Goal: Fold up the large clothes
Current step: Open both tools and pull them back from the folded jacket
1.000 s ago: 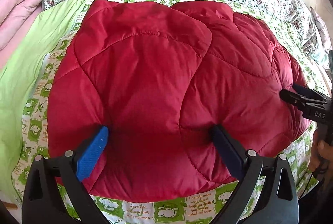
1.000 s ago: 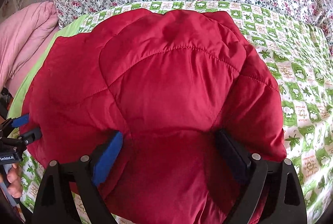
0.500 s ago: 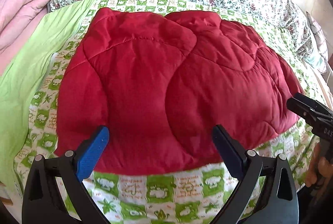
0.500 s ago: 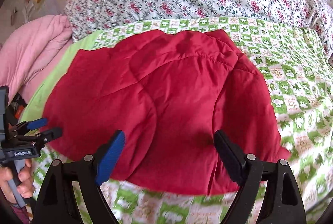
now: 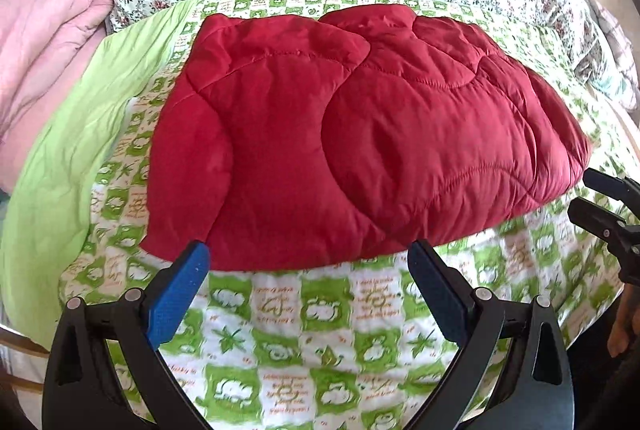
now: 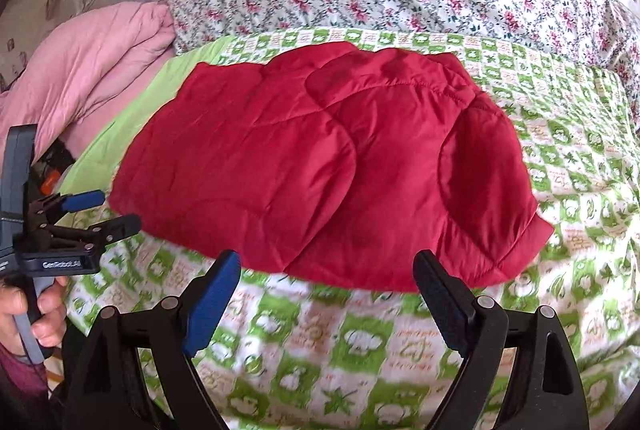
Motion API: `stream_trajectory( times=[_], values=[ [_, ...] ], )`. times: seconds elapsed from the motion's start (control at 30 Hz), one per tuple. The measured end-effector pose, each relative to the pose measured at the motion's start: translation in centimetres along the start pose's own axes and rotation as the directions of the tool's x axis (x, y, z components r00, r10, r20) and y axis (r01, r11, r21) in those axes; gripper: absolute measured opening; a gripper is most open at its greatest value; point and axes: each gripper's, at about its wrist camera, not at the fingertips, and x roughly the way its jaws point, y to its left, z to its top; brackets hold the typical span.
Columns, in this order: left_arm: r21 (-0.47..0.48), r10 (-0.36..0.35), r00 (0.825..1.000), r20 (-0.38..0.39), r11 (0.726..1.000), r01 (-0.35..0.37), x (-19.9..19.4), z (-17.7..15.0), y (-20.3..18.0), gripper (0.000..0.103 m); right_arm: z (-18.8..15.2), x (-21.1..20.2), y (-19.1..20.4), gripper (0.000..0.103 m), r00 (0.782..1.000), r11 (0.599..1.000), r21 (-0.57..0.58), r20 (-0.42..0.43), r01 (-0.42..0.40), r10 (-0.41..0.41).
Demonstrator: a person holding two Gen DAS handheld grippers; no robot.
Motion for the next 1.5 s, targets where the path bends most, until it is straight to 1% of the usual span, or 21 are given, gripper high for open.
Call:
stream_trajectory(
  times=[0.1,0.23,0.33,0.5,0.63,0.8,1.0,1.07,1.23,1.5],
  values=[
    [0.019,0.032,0.999,-0.001,0.999,-0.032,-0.5,-0.6,-0.1,0.100,-0.7,-0.4,0.7,0.090,1.000,1.000,-0.017,-0.012,-0.019,0.019],
    [0.051,0.071,0.997,-0.009,0.996,-0.071,-0.9,-1.0,-0.3,0.100,-1.6,-0.7,1.5,0.091,0.999,0.999,-0.046,-0.037,-0.023,0.022],
    [0.072,0.097,0.995,0.000,0.993,-0.097,-1.4,-1.2,-0.6,0.100,-1.9,-1.2,1.9,0.092,0.999,0.997,-0.064,-0.043,-0.031,0.028],
    [0.086,0.117,0.993,0.026,0.989,-0.119,-2.5,-0.8,-0.6,0.100,-2.0,-2.2,2.4,0.095,0.998,0.995,-0.093,-0.051,-0.032,0.027],
    [0.094,0.140,0.989,0.056,0.985,-0.145,-3.6,0.1,-0.5,0.100,-1.5,-3.2,3.3,0.097,0.998,0.990,-0.136,-0.050,-0.031,0.024],
    [0.102,0.146,0.985,0.089,0.983,-0.155,-4.7,1.6,-0.2,0.100,-0.3,-4.4,4.2,0.099,0.999,0.981,-0.188,-0.036,-0.042,0.036],
    [0.094,0.144,0.985,0.099,0.984,-0.154,-4.0,3.5,0.5,0.102,1.6,-4.8,4.3,0.100,0.997,0.974,-0.212,-0.032,-0.075,0.070],
    [0.088,0.151,0.985,0.084,0.984,-0.158,-3.1,4.0,0.8,0.102,2.2,-4.5,4.1,0.100,0.996,0.973,-0.215,-0.041,-0.088,0.081],
    [0.086,0.152,0.987,0.056,0.984,-0.156,-1.7,4.6,0.7,0.102,3.3,-2.9,3.6,0.101,0.996,0.975,-0.213,-0.066,-0.067,0.054],
    [0.095,0.134,0.990,0.052,0.986,-0.139,-0.7,5.8,0.3,0.102,4.7,-0.5,2.5,0.101,0.993,0.979,-0.194,-0.105,-0.067,0.047]
  ],
)
